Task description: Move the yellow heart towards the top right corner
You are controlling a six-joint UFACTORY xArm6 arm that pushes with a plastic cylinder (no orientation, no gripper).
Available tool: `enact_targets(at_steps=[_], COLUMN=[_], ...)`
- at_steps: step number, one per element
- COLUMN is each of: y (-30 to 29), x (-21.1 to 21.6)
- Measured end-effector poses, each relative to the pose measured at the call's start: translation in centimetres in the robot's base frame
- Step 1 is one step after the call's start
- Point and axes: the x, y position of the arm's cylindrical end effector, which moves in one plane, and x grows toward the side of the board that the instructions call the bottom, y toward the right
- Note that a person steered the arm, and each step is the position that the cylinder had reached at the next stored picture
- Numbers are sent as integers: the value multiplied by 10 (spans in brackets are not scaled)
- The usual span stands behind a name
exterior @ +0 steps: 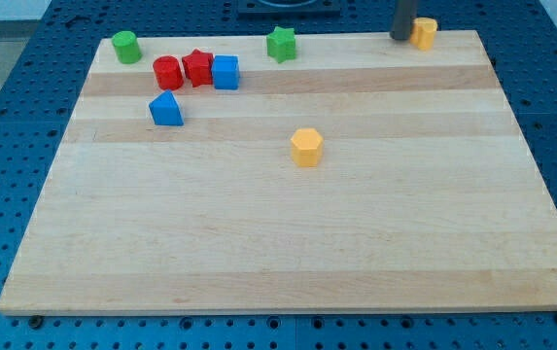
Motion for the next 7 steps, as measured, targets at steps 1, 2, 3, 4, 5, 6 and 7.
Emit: enact_targets(at_steps=[1,2,3,4,5,6,7], y=[5,6,14,30,30,27,17], x=[0,0,0,0,0,6,24])
